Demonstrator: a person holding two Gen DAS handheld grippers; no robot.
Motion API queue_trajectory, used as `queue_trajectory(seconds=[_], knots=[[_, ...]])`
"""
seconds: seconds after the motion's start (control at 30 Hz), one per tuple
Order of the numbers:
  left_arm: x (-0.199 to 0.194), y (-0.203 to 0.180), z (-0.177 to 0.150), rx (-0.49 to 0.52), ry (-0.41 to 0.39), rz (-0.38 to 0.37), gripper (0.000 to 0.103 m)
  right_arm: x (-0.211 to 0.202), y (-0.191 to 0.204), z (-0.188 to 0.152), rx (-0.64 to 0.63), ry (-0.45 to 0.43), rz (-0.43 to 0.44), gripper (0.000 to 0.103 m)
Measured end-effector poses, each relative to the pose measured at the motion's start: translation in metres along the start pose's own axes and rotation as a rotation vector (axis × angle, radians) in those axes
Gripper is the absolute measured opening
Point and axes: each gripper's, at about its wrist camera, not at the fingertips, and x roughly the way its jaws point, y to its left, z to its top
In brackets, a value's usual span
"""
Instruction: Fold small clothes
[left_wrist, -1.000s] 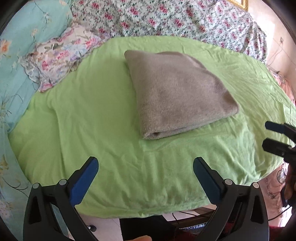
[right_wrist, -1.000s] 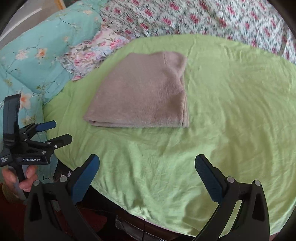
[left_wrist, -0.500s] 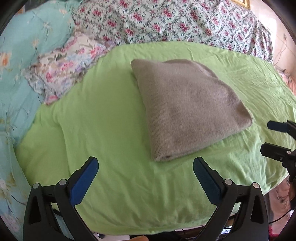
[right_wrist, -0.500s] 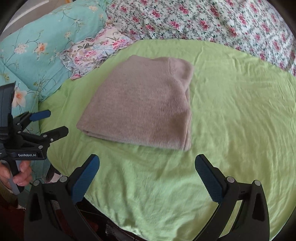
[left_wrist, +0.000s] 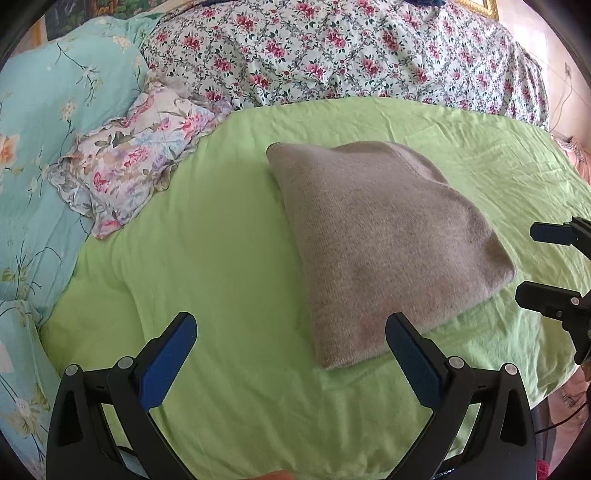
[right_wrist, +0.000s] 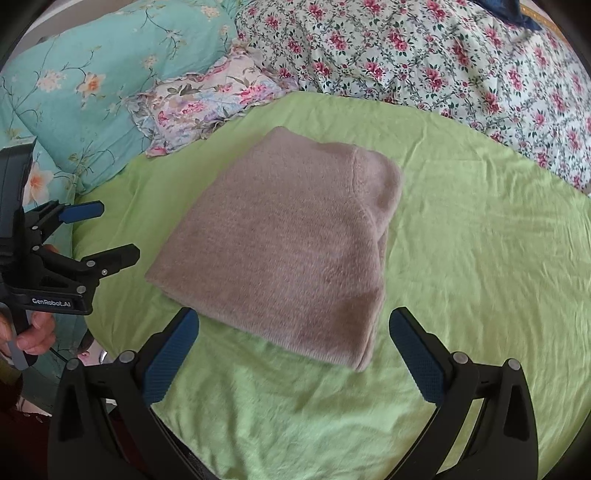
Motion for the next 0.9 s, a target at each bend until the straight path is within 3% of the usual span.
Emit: queue_trajectory(seconds=[0.9], knots=[[0.013,-0.007,0.008,-0.008,0.011,-0.002,0.102,0.015,-0.007,0.011,-0.006,0.012,-0.002,0.103]])
